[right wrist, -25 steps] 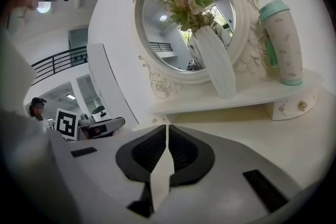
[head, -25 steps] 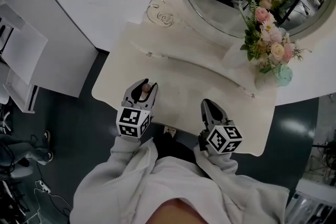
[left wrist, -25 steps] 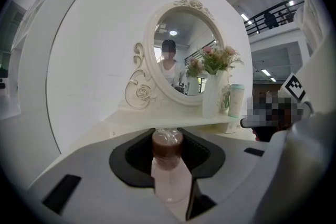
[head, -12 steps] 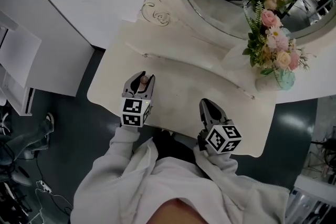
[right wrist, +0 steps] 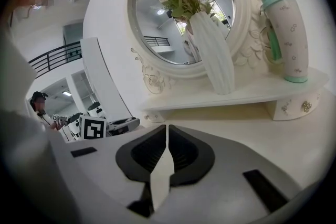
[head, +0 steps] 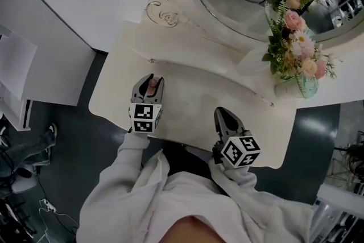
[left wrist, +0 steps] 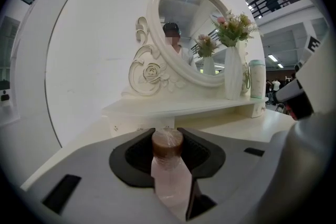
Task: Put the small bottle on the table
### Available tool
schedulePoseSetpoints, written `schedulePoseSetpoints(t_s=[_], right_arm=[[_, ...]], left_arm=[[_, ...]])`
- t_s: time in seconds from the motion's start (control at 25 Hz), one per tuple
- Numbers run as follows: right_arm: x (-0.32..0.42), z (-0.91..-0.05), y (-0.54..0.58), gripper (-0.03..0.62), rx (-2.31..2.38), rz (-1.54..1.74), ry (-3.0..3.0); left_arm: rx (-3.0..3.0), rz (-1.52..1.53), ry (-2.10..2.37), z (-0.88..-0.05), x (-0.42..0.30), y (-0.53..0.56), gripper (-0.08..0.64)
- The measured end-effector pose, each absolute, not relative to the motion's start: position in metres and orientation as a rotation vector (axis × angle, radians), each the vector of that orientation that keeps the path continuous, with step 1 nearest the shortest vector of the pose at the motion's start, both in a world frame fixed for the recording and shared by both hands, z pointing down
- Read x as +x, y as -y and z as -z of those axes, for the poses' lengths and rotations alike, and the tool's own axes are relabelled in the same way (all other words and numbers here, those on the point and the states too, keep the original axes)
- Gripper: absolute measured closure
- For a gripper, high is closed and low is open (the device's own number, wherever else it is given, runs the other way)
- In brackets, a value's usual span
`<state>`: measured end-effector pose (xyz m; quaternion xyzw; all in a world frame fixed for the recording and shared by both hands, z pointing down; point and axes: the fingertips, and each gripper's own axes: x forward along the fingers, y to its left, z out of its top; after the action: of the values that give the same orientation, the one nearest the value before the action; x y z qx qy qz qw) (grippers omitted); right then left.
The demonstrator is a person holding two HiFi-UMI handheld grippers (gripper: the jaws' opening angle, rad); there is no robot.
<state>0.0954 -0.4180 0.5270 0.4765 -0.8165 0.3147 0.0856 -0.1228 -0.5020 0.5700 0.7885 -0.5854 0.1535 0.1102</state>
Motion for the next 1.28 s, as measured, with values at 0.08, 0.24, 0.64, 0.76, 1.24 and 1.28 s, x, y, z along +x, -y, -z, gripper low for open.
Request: schedulePoseSetpoints(t_s=[0.08, 0.24, 0.64, 0.76, 1.24, 1.28], right_arm=[[0.097, -0.528, 0.419, 0.553, 1.428, -0.943, 2.428], [0.095, -0.531, 0.420, 0.553, 1.422, -0.951, 2.422], [0.093, -0.534, 0.420, 0.553, 1.429, -0.965, 2.404], [0.091, -0.532, 0.419, 0.552, 1.433, -0.960, 2.409], [0.083, -0.524, 0.400, 0.552, 1.438, -0.935, 2.430], [0.083, -0.523, 0.398, 0.553, 1.439, -0.933, 2.431]], left_arm=[[2.310, -0.448, 1.742, -0.570, -0.124, 0.506, 0.419], [2.319, -0.424, 1.753, -0.570, -0.125, 0.517, 0.419], [2.332, -0.444, 1.770, -0.573, -0.124, 0.539, 0.417], [2.333, -0.435, 1.771, -0.573, -0.124, 0.540, 0.417], [2.317, -0.579, 1.783, -0.582, -0.128, 0.532, 0.242], [2.305, -0.568, 1.784, -0.582, -0.129, 0.529, 0.242]])
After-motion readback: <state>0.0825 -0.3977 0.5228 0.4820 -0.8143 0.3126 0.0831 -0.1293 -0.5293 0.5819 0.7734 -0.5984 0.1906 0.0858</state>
